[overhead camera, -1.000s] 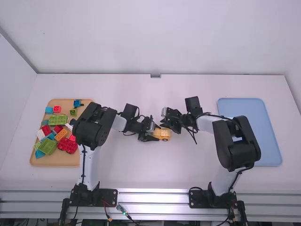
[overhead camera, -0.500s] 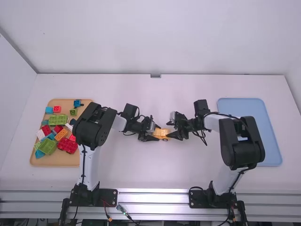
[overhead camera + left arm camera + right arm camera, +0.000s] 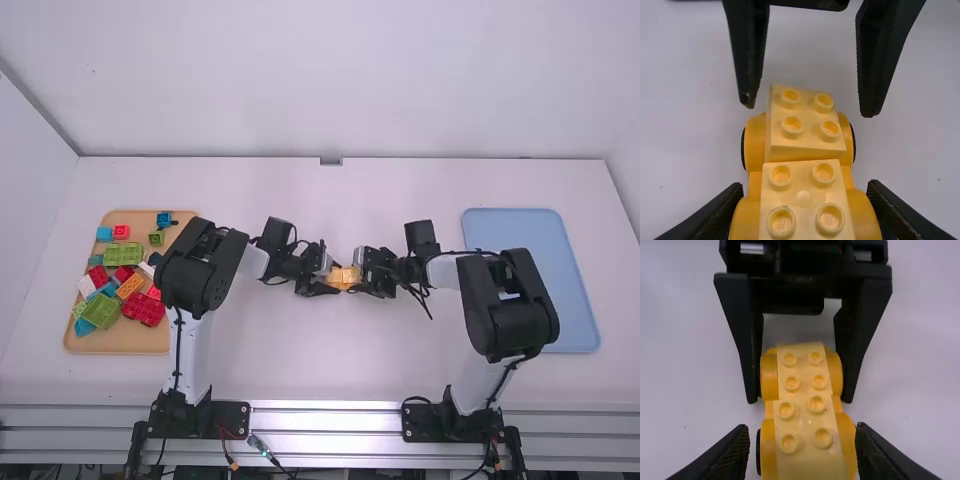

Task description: Assemble lego blocks to make yellow taxi

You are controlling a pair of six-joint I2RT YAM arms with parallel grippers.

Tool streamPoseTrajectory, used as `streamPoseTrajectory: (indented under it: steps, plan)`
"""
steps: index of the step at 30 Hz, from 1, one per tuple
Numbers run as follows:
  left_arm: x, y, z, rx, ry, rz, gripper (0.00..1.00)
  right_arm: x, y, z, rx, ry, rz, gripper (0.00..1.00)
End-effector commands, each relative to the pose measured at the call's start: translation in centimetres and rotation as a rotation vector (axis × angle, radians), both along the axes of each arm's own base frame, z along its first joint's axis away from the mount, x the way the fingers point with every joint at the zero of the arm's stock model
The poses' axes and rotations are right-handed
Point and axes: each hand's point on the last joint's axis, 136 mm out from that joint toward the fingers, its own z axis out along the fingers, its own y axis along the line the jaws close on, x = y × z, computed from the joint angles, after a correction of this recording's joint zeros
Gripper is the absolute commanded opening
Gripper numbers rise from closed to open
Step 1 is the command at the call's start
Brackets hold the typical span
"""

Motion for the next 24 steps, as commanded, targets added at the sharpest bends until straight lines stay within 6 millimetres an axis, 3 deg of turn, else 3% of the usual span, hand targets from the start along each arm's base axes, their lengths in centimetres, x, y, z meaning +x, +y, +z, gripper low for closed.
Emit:
streamPoseTrajectory:
  steps: [1, 5, 9, 17, 24]
  plan:
    - [-0.60, 0.27, -1.93, 0.057, 0.031, 0.020, 0.36, -0.08, -0.36, -0.55, -0.012, 0.037, -0.028, 0.56]
    - [-0.62, 0.27, -1.90, 0.056, 0.032, 0.019, 0.36, -0.04, -0.36, -0.54, -0.013, 0.035, -0.029, 0.53]
    - [-0.66, 0.29, -1.94, 0.057, 0.035, 0.019, 0.35, 0.07, -0.30, -0.46, -0.010, 0.028, -0.027, 0.42]
    - [-0.68, 0.28, -1.94, 0.057, 0.036, 0.019, 0.35, 0.15, -0.26, -0.50, -0.009, 0.024, -0.027, 0.41]
    - [-0.76, 0.32, -1.99, 0.059, 0.042, 0.019, 0.35, 0.58, -0.23, -0.61, 0.002, 0.046, -0.058, 0.33]
